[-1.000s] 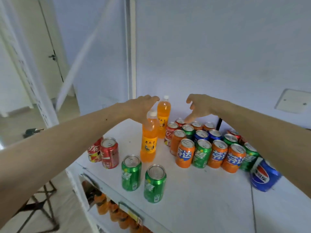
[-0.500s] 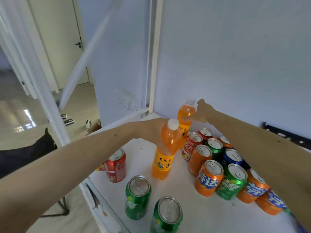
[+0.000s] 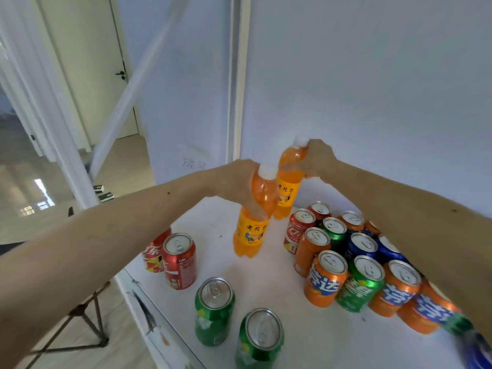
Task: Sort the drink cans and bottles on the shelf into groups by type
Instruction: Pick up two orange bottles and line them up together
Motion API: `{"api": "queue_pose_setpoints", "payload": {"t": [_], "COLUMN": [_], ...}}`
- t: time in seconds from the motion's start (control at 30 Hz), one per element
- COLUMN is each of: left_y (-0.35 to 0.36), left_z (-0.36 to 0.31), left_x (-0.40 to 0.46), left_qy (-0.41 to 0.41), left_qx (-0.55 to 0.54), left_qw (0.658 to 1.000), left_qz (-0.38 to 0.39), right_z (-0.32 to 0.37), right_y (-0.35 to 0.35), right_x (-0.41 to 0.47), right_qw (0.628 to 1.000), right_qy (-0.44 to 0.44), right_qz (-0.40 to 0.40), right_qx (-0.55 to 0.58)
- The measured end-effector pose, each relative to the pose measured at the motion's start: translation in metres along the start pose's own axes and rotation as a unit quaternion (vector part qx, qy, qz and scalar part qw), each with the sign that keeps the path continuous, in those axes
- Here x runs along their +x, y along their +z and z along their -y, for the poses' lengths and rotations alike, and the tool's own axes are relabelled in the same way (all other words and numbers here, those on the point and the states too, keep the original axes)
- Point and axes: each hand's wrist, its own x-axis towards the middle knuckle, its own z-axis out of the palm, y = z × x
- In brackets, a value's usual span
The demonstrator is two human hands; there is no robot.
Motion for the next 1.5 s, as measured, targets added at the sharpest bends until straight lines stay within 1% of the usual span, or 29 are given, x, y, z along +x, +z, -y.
{"api": "queue_pose_setpoints", "payload": {"t": [0.13, 0.23, 0.4, 0.57, 0.67, 0.8, 1.0, 1.17, 1.3, 1.5], "left_y": [-0.022, -0.032, -0.027, 0.003, 0.029, 0.067, 0.139, 0.206, 0.254, 0.313], "left_z": [-0.026, -0.055, -0.121, -0.204, -0.259, -0.332, -0.44, -0.511, -0.548, -0.581], "left_x": [-0.012, -0.023, -0.034, -0.028, -0.026, -0.019, 0.011, 0.053, 0.082, 0.119], "left_qy": [0.039, 0.082, 0.159, 0.217, 0.254, 0.292, 0.306, 0.305, 0.275, 0.264], "left_qx": [-0.005, -0.03, -0.064, -0.096, -0.123, -0.129, -0.142, -0.152, -0.158, -0.134], "left_qw": [0.997, 0.993, 0.983, 0.971, 0.959, 0.948, 0.941, 0.94, 0.947, 0.95], "left_qz": [-0.059, -0.08, -0.06, -0.041, -0.023, 0.003, 0.026, 0.027, 0.052, 0.096], "right_z": [0.025, 0.034, 0.024, -0.007, -0.034, -0.074, -0.155, -0.237, -0.3, -0.375], "right_y": [-0.051, -0.092, -0.163, -0.232, -0.269, -0.316, -0.389, -0.436, -0.447, -0.437], "right_x": [-0.028, -0.061, -0.142, -0.234, -0.288, -0.352, -0.416, -0.44, -0.443, -0.443], "right_qw": [0.998, 0.996, 0.985, 0.962, 0.947, 0.926, 0.907, 0.902, 0.896, 0.892], "right_qy": [-0.001, 0.008, 0.051, 0.115, 0.158, 0.203, 0.246, 0.27, 0.312, 0.373], "right_qz": [-0.048, -0.089, -0.166, -0.243, -0.271, -0.3, -0.319, -0.307, -0.283, -0.229], "right_qx": [0.028, 0.032, 0.004, -0.047, -0.074, -0.108, -0.122, -0.137, -0.14, -0.116]}}
